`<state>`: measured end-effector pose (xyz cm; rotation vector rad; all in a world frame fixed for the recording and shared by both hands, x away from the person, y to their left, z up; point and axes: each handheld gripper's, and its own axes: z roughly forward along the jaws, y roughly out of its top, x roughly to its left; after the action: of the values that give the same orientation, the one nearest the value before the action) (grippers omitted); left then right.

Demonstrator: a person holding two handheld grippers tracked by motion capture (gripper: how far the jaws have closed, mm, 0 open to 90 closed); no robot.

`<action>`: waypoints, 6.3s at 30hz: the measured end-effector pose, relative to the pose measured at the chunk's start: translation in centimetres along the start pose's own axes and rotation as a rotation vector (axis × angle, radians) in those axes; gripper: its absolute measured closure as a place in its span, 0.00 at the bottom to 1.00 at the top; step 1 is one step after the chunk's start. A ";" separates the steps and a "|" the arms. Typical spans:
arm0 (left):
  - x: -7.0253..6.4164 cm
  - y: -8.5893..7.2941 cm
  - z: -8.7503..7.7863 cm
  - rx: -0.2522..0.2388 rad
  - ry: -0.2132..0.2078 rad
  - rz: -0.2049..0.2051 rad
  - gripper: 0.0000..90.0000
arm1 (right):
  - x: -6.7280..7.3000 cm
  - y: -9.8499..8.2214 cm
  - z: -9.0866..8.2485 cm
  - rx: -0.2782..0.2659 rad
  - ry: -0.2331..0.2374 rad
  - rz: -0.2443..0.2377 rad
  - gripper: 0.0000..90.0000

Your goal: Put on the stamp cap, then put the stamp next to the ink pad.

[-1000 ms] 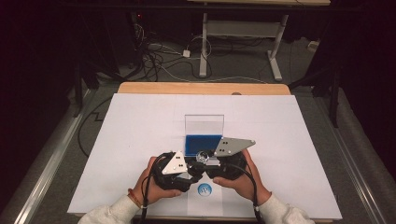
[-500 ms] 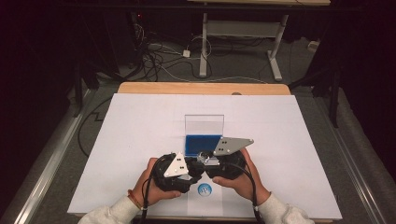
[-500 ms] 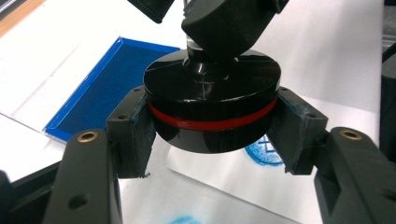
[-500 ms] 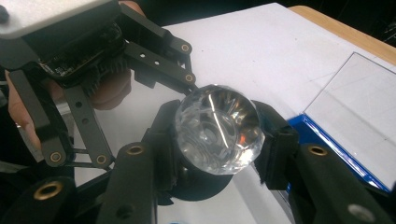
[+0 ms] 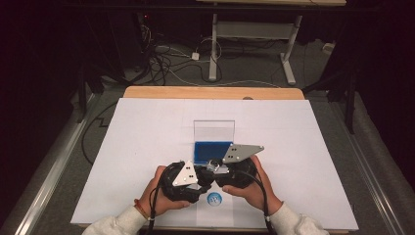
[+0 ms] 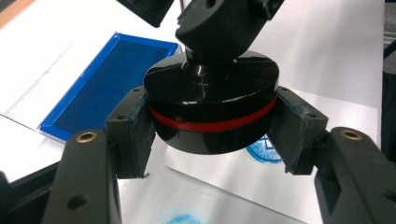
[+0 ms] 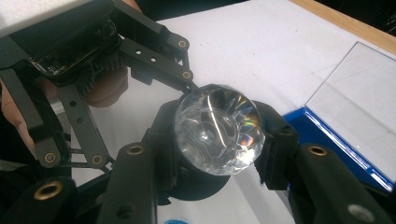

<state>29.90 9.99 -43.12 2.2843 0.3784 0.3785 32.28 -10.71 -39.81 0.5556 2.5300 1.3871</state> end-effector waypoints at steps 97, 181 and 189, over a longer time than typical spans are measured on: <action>3.3 -11.3 -6.3 0.027 0.276 -0.186 0.18 | -3.6 -0.2 -7.3 -0.064 -0.234 -0.018 0.64; 3.3 -11.4 -5.9 0.069 0.237 -0.204 0.18 | -11.0 -5.5 0.1 0.260 -0.417 0.086 0.64; 3.3 -11.4 -5.9 0.067 0.235 -0.206 0.18 | -11.2 -5.7 0.0 0.244 -0.397 0.116 0.63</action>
<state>28.93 22.60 -47.21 2.2444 0.7485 0.5363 41.17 -18.16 -44.70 0.9313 2.3764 0.8910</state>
